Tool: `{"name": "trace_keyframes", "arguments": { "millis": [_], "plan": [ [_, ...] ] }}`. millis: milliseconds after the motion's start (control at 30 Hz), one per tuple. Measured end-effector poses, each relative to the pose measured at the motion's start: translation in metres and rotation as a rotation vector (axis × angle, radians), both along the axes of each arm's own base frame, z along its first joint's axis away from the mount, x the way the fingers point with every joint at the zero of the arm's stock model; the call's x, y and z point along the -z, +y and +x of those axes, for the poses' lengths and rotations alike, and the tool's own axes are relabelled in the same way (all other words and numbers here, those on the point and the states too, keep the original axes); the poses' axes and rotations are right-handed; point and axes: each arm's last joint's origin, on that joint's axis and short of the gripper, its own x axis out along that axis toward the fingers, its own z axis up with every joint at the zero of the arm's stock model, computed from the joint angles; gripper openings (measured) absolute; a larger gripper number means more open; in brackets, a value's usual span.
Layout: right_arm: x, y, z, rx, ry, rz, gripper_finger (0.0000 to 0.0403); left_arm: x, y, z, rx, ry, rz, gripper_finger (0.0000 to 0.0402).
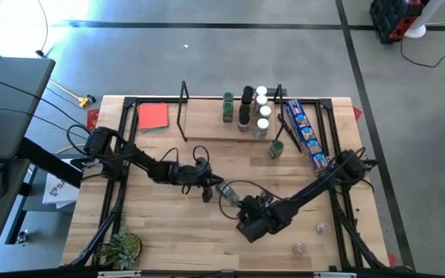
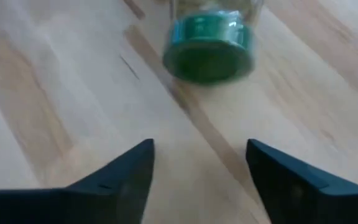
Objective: Shelf spices
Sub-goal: Put the left green seasoning bottle on the shelf aligned with the other green seasoning bottles
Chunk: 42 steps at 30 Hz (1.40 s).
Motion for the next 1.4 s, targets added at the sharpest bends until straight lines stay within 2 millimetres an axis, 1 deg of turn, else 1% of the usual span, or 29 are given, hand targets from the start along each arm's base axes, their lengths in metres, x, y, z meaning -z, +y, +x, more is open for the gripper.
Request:
{"name": "trace_keyframes", "arguments": {
  "millis": [100, 167, 267, 467, 567, 633, 733, 800, 867, 933, 967, 1033, 1100, 1133, 1200, 1267, 1333, 1400],
  "plan": [
    [0.013, -0.007, 0.001, -0.022, -0.103, 0.021, 0.0284, 0.0, 0.0, 0.0, 0.0, 0.0, -0.001, 0.0014],
    [0.018, -0.014, 0.001, 0.002, -0.143, 0.035, 0.0297, 0.0, 0.0, 0.0, 0.0, 0.0, -0.002, 0.0014],
    [0.021, -0.022, 0.003, 0.041, -0.159, 0.028, 0.0303, 0.0, 0.0, 0.0, 0.001, 0.001, -0.002, 0.0014],
    [0.019, -0.035, 0.014, 0.009, -0.16, -0.035, 0.0302, 0.0, 0.0, 0.0, 0.001, 0.001, -0.002, 0.0014],
    [0.02, -0.044, 0.017, 0.038, -0.161, -0.045, 0.0288, 0.001, 0.0, 0.0, 0.002, 0.001, -0.001, 0.0014],
    [0.02, -0.049, 0.019, 0.046, -0.157, -0.056, 0.0268, 0.001, -0.001, 0.0, 0.005, 0.001, -0.001, 0.0014],
    [0.02, -0.053, 0.02, 0.035, -0.139, -0.053, 0.0219, 0.0, -0.003, 0.0, 0.017, -0.004, 0.015, 0.0014],
    [0.018, -0.053, 0.02, 0.019, -0.126, -0.033, 0.0184, -0.004, -0.004, 0.0, 0.033, -0.02, 0.049, 0.0014],
    [0.008, -0.053, 0.019, 0.018, -0.107, 0.011, 0.0182, -0.011, -0.007, -0.003, 0.05, -0.019, 0.082, 0.0014],
    [-0.011, -0.054, 0.018, 0.033, -0.055, 0.052, 0.0182, -0.018, -0.009, -0.008, 0.072, -0.002, 0.119, 0.0014],
    [-0.025, -0.056, 0.019, 0.034, -0.013, 0.076, 0.0182, -0.023, -0.009, -0.009, 0.079, -0.003, 0.138, 0.0014],
    [-0.061, -0.064, 0.028, 0.048, 0.041, 0.195, 0.0182, -0.037, -0.007, -0.012, 0.062, -0.008, 0.175, 0.0014],
    [-0.091, -0.079, 0.034, 0.101, 0.135, 0.322, 0.0182, -0.047, -0.006, -0.015, 0.03, -0.006, 0.21, 0.0014],
    [-0.101, -0.087, 0.037, 0.127, 0.188, 0.376, 0.0182, -0.048, -0.005, -0.019, 0.017, 0.028, 0.231, 0.0014],
    [-0.113, -0.101, 0.045, 0.144, 0.253, 0.476, 0.0182, -0.049, -0.003, -0.026, -0.008, 0.091, 0.274, 0.0014],
    [-0.118, -0.115, 0.055, 0.099, 0.305, 0.594, 0.0182, -0.053, -0.001, -0.032, -0.039, 0.129, 0.3, 0.0014],
    [-0.119, -0.128, 0.06, 0.06, 0.355, 0.688, 0.0182, -0.054, -0.001, -0.038, -0.059, 0.183, 0.323, 0.0014],
    [-0.114, -0.14, 0.067, 0.053, 0.375, 0.758, 0.0182, -0.052, -0.002, -0.042, -0.062, 0.226, 0.328, 0.0014]
  ]
}}
